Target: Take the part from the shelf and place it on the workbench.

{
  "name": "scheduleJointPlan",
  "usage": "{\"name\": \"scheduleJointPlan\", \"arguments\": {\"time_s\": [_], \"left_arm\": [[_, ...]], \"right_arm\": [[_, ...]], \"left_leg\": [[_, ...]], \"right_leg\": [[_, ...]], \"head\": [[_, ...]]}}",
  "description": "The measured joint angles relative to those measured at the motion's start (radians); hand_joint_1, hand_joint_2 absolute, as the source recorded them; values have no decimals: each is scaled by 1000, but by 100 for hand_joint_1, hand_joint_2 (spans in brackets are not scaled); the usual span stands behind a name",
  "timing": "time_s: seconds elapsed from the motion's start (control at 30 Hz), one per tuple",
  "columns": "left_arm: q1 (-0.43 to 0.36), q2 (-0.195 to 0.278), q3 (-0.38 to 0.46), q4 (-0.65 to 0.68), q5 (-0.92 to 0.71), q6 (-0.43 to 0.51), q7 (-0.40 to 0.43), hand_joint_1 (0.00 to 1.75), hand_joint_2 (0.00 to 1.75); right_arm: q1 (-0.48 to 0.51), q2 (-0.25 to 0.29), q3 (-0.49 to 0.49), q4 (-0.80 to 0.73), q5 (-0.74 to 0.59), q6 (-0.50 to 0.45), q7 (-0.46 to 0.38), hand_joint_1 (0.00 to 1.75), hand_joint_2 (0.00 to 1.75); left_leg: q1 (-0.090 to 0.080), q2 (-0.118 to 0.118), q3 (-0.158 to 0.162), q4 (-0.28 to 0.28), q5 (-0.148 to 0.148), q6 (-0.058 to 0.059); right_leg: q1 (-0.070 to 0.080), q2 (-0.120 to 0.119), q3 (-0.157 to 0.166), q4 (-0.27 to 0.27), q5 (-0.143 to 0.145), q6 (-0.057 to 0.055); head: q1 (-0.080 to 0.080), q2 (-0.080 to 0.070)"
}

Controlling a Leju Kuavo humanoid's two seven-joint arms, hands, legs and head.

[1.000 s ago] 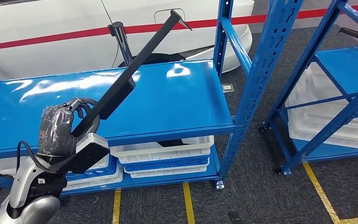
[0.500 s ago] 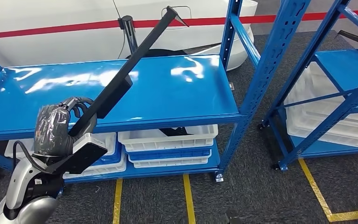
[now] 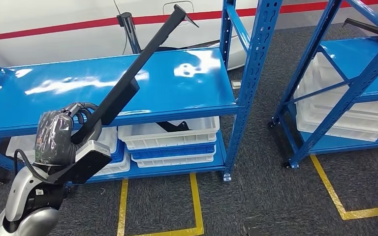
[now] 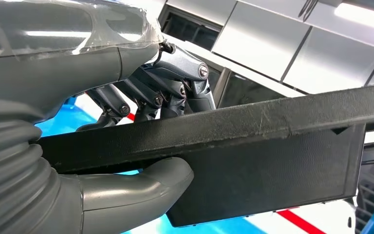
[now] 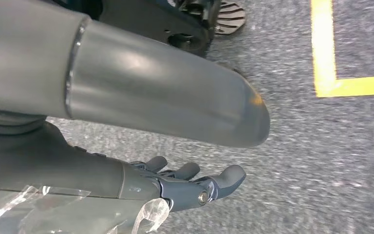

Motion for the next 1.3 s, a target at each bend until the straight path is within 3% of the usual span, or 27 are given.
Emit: {"name": "scheduleJointPlan", "arguments": {"time_s": [0.03,0.07,0.13,0.2,0.3,0.37,0.43,0.47,0.5,0.53,0.6,0.67,0.7,0.77,0.83,0.87,0.93,0.97,1.0,1.03,1.07,1.13,1.2,1.3], "left_arm": [[0,0,0,0,0,-1,0,175,175],[0,0,0,0,1,-2,0,175,175],[-2,0,0,0,3,-6,0,175,175],[-4,0,1,-1,5,-7,-1,175,175],[-7,0,0,-2,10,-8,-3,175,175],[-8,0,0,-2,13,-8,-3,175,175],[-8,0,-1,-2,13,-8,-3,175,175],[-6,0,-2,-2,14,-8,-3,175,175],[-5,0,-2,-2,14,-8,-3,175,175],[-4,0,-2,-2,14,-8,-3,175,175],[-3,0,-2,-2,14,-7,-3,175,175],[-3,0,-1,-2,14,-5,-3,175,175],[-3,0,-1,-2,14,-5,-3,175,175],[-3,0,-1,-2,14,-3,-3,175,175],[-3,0,-1,-2,14,-2,-3,175,175],[-2,0,0,-2,14,-1,-3,175,175],[-1,0,0,-2,13,1,-3,175,175],[1,0,0,-2,13,2,-3,175,175],[2,0,0,-2,13,2,-3,175,175],[3,0,0,-2,12,3,-3,175,175],[4,0,0,-2,12,3,-3,175,175],[2,0,0,-2,11,3,-3,175,175],[2,0,1,-2,10,3,-3,175,175],[1,0,1,-2,10,4,-3,175,175]], "right_arm": [[0,0,0,0,1,-1,4,0,0],[0,0,1,0,1,-2,7,0,0],[-1,0,2,0,3,-6,13,0,0],[-3,-1,5,0,5,-10,21,0,0],[-5,-6,8,0,8,-15,32,0,0],[-7,-10,9,0,5,-16,34,0,0],[-7,-12,10,0,0,-16,35,0,0],[-7,-13,10,0,-2,-16,35,0,0],[-7,-14,11,0,-4,-16,35,0,0],[-7,-15,12,0,-5,-16,35,0,0],[-8,-18,12,0,-8,-16,35,0,0],[-10,-20,13,0,-8,-16,34,0,0],[-10,-21,13,0,-8,-16,34,0,0],[-10,-22,14,0,-9,-15,33,0,0],[-11,-22,15,0,-9,-13,33,0,0],[-11,-23,15,0,-10,-12,33,0,0],[-12,-24,15,0,-10,-11,33,0,0],[-11,-24,15,0,-11,-10,33,0,0],[-11,-24,15,0,-12,-10,33,0,0],[-10,-24,15,0,-13,-9,33,0,0],[-10,-24,15,0,-14,-9,32,0,0],[-10,-24,15,0,-17,-8,31,0,0],[-10,-24,15,0,-20,-6,30,0,0],[-10,-25,15,0,-22,-2,29,0,0]], "left_leg": [[-1,0,17,-4,13,3],[-3,0,54,-50,39,9],[-11,0,158,-207,76,28],[-19,0,217,-307,82,40],[-21,1,211,-329,100,50],[-15,4,199,-339,122,61],[-16,5,178,-339,140,67],[-16,5,166,-338,148,68],[-17,5,155,-337,157,67],[-17,5,143,-335,165,66],[-16,4,125,-329,177,60],[-19,5,112,-321,186,51],[-20,5,108,-318,190,46],[-20,6,103,-317,203,34],[-17,4,86,-296,180,22],[-14,3,69,-255,144,16],[-8,3,25,-121,48,3],[-6,3,8,-54,18,-1],[-5,3,5,-16,10,-3],[-4,3,20,-16,23,-3],[-4,2,54,-56,49,-1],[-7,2,157,-212,93,8],[-14,0,219,-320,100,21],[-16,0,212,-338,109,41]], "right_leg": [[2,0,-11,0,8,0],[3,0,-20,0,16,1],[6,1,-32,0,29,5],[6,0,-38,-2,43,14],[5,0,-46,-3,52,33],[6,0,-70,52,-3,42],[4,-1,-113,186,-99,47],[4,-1,-130,252,-128,48],[4,-1,-134,292,-134,50],[4,-1,-118,292,-117,50],[4,-1,-30,178,-62,49],[6,0,63,34,-46,42],[8,1,85,-5,-50,38],[10,1,84,-21,-48,24],[7,-2,70,-24,-33,9],[4,-4,60,-26,-23,2],[3,-6,39,-25,-6,-4],[3,-6,28,-25,2,-4],[3,-6,17,-25,10,-4],[4,-6,7,-24,18,-2],[4,-5,-2,-24,26,0],[5,-4,-15,-24,39,7],[6,-4,-22,-25,52,18],[7,-3,-32,-24,62,34]], "head": [[0,0],[0,0],[0,0],[0,0],[0,0],[2,0],[5,0],[5,0],[5,0],[5,0],[5,0],[5,0],[5,0],[4,0],[2,0],[1,0],[-1,0],[-1,0],[-1,0],[-1,0],[-1,0],[-1,0],[-1,0],[0,0]]}}
